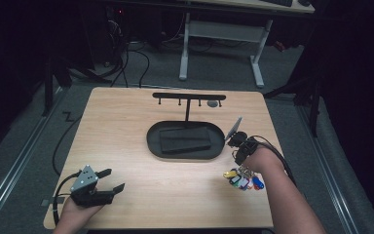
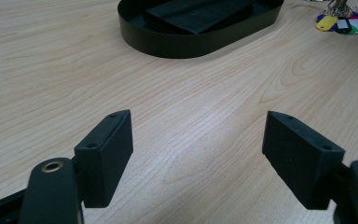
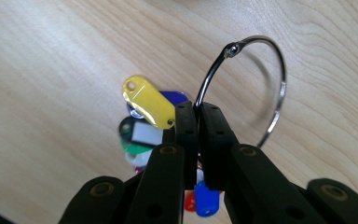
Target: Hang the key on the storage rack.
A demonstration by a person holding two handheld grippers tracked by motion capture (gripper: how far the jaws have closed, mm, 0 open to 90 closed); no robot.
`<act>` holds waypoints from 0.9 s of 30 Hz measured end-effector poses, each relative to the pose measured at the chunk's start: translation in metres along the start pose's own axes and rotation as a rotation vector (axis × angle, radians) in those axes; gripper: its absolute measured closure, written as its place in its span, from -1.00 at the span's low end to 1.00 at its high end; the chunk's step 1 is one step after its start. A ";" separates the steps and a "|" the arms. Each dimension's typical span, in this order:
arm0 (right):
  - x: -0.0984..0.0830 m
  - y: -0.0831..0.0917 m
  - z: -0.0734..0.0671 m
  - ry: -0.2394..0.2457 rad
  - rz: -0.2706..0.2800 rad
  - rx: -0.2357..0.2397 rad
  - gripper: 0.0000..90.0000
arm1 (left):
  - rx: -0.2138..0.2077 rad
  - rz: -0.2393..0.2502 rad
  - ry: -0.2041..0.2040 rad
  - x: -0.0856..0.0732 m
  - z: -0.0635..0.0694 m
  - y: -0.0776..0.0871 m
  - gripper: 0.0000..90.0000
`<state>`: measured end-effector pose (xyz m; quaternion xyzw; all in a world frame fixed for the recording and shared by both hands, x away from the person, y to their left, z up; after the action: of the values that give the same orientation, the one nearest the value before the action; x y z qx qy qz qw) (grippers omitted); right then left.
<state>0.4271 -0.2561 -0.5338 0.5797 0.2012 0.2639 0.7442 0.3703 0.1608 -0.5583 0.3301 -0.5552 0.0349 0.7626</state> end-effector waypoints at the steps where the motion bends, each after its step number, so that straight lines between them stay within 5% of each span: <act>1: -0.001 0.003 -0.001 0.003 0.001 -0.001 0.94 | 0.001 0.000 0.000 0.000 0.000 0.000 -0.45; 8: 0.000 0.025 -0.001 0.064 0.026 -0.027 0.95 | -0.003 0.000 0.003 0.000 -0.001 0.000 -0.45; 27: -0.002 0.080 -0.001 0.105 0.043 -0.063 0.95 | -0.012 -0.010 -0.002 -0.001 0.001 -0.001 -0.44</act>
<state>0.4120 -0.2414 -0.4571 0.5456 0.2192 0.3162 0.7445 0.3694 0.1595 -0.5599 0.3284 -0.5544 0.0275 0.7642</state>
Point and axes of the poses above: each handheld gripper's, and its own axes: y roughly backward along the jaws, x roughly out of its top, z roughly to its right, the point moved 10 cm from there along -y, roughly forward along the jaws, and after that the axes turned 11 degrees about -x, right-handed, at the moved point
